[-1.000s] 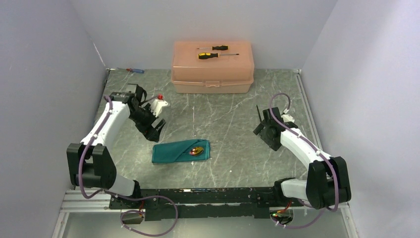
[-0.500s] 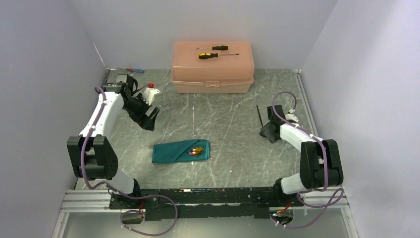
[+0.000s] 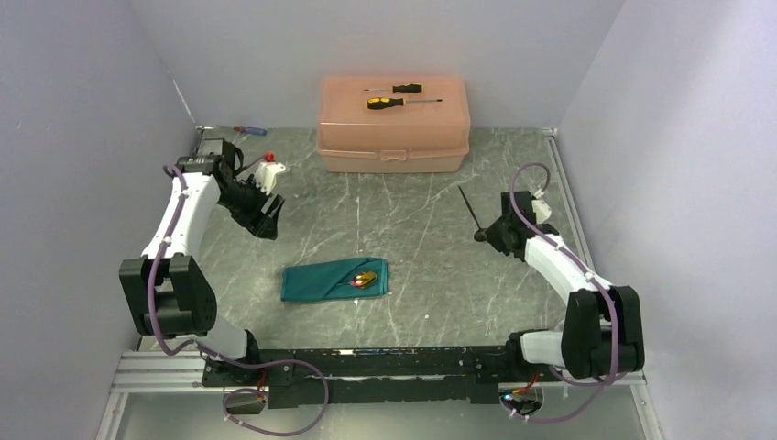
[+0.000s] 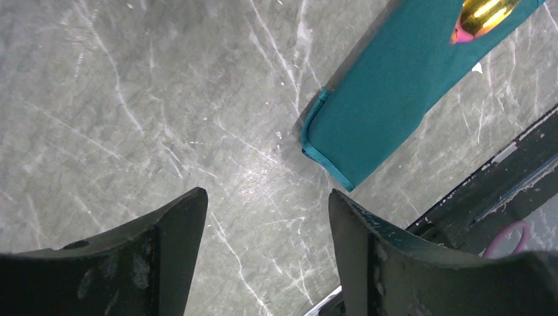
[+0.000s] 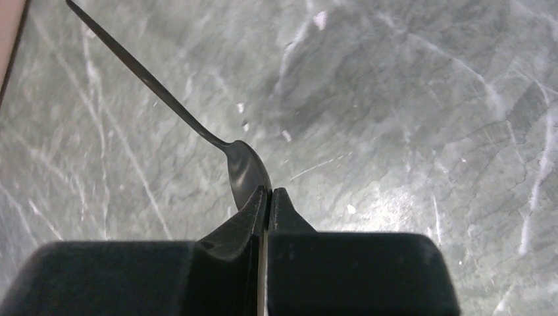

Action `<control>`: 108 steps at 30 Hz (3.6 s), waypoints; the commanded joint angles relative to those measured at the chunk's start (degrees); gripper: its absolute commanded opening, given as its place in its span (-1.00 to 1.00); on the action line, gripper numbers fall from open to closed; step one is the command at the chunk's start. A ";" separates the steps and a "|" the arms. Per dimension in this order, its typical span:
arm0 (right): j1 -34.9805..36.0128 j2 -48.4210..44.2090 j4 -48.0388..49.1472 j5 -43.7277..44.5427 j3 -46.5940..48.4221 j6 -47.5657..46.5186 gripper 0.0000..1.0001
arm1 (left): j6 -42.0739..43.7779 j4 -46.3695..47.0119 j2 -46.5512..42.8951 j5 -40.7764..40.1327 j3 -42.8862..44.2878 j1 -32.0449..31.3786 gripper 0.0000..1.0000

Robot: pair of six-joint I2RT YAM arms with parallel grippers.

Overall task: Fold the napkin into a case and place the utensils inside
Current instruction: Pick up the spoon from the center of the board, then insert the spoon into the folded napkin.

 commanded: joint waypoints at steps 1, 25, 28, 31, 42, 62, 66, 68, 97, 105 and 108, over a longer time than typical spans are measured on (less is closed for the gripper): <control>3.51 -5.05 -5.54 -5.76 5.91 -9.56 -1.00 | 0.05 -1.10 0.00 3.03 -2.84 1.28 0.40; 22.66 -10.19 -26.81 -26.80 12.34 -34.63 -1.00 | 4.88 6.20 5.23 7.40 -21.73 3.64 0.07; 24.94 -8.46 -26.89 -26.97 13.38 -34.95 -1.00 | 4.67 8.07 6.35 6.77 -22.60 2.81 0.01; 26.51 -5.99 -27.57 -26.07 15.02 -35.35 -1.00 | 4.49 9.05 7.15 6.53 -22.91 2.09 -0.06; 30.03 3.06 -29.60 -20.68 22.22 -36.01 -1.00 | 3.70 8.21 6.34 6.75 -21.61 0.35 -0.15; 34.25 12.08 -30.84 -17.66 30.08 -36.10 -1.00 | 3.91 12.93 4.42 2.88 -24.63 -1.56 -0.35; 34.58 13.50 -31.27 -17.25 30.73 -36.62 -1.00 | 3.29 13.67 5.00 2.19 -24.79 -2.64 -0.38; 34.68 13.89 -31.14 -17.25 30.85 -36.66 -1.00 | 3.01 14.43 4.92 1.70 -25.08 -3.15 -0.38; 38.73 23.20 -24.83 -20.76 37.51 -35.92 -1.00 | 2.64 18.42 6.23 -2.76 -27.57 -5.87 -0.39; 40.04 27.67 -23.60 -22.01 40.00 -35.70 -1.00 | 3.07 18.32 6.31 -2.48 -27.14 -5.84 -0.41; 40.48 29.38 -23.18 -22.39 40.85 -35.92 -1.00 | 3.04 18.20 6.41 -2.50 -27.00 -5.88 -0.41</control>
